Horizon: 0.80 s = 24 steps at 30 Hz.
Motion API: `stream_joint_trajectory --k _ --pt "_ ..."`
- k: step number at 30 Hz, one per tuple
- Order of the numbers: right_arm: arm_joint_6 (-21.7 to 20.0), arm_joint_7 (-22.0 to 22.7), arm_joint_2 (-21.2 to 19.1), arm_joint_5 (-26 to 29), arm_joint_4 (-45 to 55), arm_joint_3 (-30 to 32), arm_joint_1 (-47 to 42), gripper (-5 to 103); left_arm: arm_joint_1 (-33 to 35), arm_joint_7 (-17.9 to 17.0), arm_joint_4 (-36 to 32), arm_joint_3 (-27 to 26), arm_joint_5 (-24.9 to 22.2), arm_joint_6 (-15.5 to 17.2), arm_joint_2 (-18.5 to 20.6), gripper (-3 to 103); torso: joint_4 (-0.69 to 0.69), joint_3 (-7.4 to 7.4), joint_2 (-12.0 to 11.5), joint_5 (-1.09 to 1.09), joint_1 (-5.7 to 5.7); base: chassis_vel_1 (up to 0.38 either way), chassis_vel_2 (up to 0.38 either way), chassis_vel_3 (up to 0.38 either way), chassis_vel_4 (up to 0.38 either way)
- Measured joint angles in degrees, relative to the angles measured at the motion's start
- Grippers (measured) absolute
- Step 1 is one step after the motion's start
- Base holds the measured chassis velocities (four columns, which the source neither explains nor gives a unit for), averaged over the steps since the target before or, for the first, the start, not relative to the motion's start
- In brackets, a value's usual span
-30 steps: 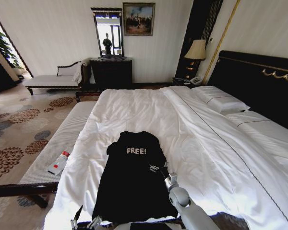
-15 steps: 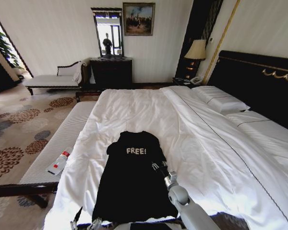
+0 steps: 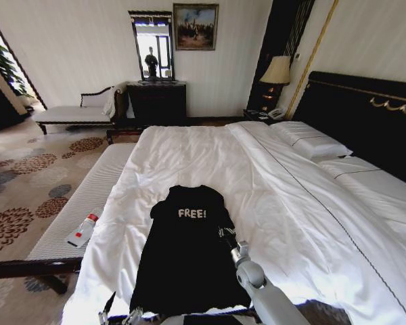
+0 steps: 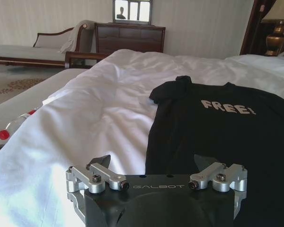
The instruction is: Fold the clothes on the bed.
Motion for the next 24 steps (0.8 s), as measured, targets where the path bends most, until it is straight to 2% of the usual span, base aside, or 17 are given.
stream_joint_trajectory --k 11,13,18,24 --pt "0.0 0.1 -0.5 0.3 -0.3 0.0 0.8 0 0.0 0.0 0.3 0.0 -0.3 -0.1 -0.2 99 0.00 0.00 0.0 0.00 0.00 0.000 0.000 0.000 0.000" --pt "0.0 0.1 -0.7 0.2 -0.2 0.1 1.1 0 0.0 0.0 0.3 0.0 -0.3 -0.1 -0.2 102 0.00 0.00 0.0 0.01 0.00 0.000 0.000 0.000 0.000" --pt "0.0 0.1 -3.2 0.1 0.0 0.5 3.8 0 0.1 0.0 0.3 0.0 -0.3 -0.1 -0.1 98 0.00 0.00 0.0 0.00 0.00 0.000 0.000 0.000 0.000" --pt "-0.4 0.4 -7.3 2.9 -1.9 1.1 9.6 0 0.4 0.1 0.1 0.0 -0.3 -0.3 -0.1 98 0.00 0.00 0.0 0.02 0.00 0.000 0.000 0.000 0.000"
